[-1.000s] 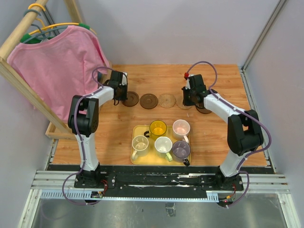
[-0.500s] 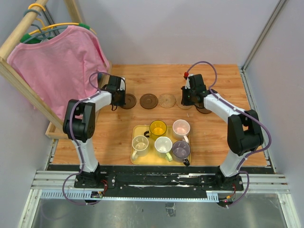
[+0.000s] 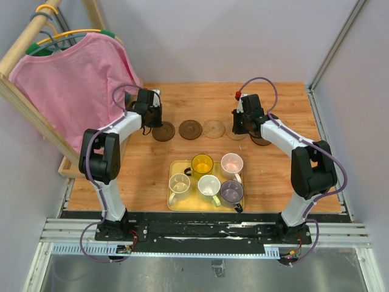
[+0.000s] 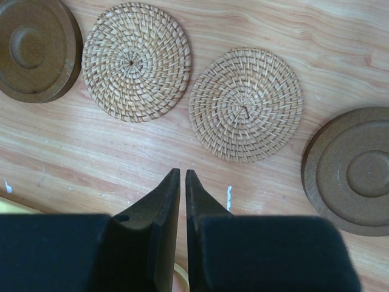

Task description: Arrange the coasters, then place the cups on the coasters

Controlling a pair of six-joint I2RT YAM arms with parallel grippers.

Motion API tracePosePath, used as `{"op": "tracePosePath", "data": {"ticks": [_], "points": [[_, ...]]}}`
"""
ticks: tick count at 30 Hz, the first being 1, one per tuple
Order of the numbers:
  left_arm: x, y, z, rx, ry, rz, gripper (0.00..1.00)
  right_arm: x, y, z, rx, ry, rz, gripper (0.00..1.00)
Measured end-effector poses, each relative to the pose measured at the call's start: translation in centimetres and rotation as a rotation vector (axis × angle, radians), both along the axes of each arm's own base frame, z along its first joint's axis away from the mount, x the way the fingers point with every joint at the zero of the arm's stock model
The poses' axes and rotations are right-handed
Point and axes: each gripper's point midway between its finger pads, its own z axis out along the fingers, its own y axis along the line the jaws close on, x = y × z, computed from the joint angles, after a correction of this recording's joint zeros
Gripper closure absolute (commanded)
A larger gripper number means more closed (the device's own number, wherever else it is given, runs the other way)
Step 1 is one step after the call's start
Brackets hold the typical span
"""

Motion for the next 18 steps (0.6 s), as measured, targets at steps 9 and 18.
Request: {"op": "tracePosePath", "data": {"ticks": [9, 18], "points": [[3.1, -4.4, 7.1, -0.15, -0.208, -0.089, 1.0, 1.4, -1.4, 0.5, -0.016, -0.023, -0.034, 0.91], [1.4, -12.4, 2.4, -0.247, -0.104, -0.286, 1.0, 3.8, -0.8, -1.3, 0.025, 0.013, 0.005, 0.91]]}}
